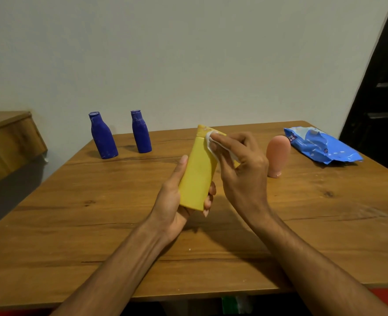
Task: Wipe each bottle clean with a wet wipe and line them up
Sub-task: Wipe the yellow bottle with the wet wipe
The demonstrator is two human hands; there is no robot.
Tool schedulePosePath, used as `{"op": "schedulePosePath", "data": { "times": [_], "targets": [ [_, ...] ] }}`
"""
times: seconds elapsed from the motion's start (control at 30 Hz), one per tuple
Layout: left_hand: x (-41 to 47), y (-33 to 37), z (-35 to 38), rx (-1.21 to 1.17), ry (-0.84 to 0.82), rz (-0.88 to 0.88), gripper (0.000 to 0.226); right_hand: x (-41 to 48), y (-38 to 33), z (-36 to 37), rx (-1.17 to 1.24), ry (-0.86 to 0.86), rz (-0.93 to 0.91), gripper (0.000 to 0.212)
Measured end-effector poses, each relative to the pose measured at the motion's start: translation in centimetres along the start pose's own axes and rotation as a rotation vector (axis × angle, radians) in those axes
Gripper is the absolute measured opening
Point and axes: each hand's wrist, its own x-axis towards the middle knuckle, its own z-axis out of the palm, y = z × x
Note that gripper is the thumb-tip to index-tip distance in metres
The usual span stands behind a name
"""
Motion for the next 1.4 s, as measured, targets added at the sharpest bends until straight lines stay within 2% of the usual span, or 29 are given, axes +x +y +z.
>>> {"op": "schedulePosePath", "data": {
  "times": [0.2,0.3,0.37,0.5,0.63,0.77,0.93,1.13,1.4],
  "targets": [
    [0.0,-0.1,0.0,0.071,0.023,0.033,0.05,-0.2,0.2,-0.3,-0.143,-0.063,-0.155,0.028],
    [0.2,-0.4,-0.3,0.173,0.044,0.072,0.06,0.0,0.5,-0.3,-0.097,-0.042,-0.132,0.025],
    [0.3,-0.5,-0.4,0.245,0.069,0.117,0.058,0.1,0.4,-0.3,-0.067,-0.035,-0.117,0.024],
    [0.1,-0.5,-0.2,0.324,0.109,0.168,0.055,-0.3,0.1,-0.2,-0.177,-0.068,-0.15,0.025],
    [0.0,-0.5,0.3,0.331,0.12,0.178,0.052,-0.1,-0.1,-0.1,-0.037,-0.031,-0.078,0.028],
    [-0.2,-0.3,0.5,0.259,0.135,0.197,0.045,-0.4,-0.4,-0.2,-0.145,-0.072,-0.157,0.03],
    [-0.3,-0.3,0.7,0.21,0.084,0.174,0.054,0.1,0.2,-0.2,0.047,0.007,-0.038,0.03],
    [-0.4,-0.3,0.7,0.176,0.115,0.192,0.037,-0.6,-0.4,-0.2,-0.115,-0.122,-0.17,0.031],
    [-0.5,0.0,1.2,0.185,0.162,0.188,0.059,-1.7,-1.8,0.0,-0.208,-0.292,-0.349,0.019]
  ]
}}
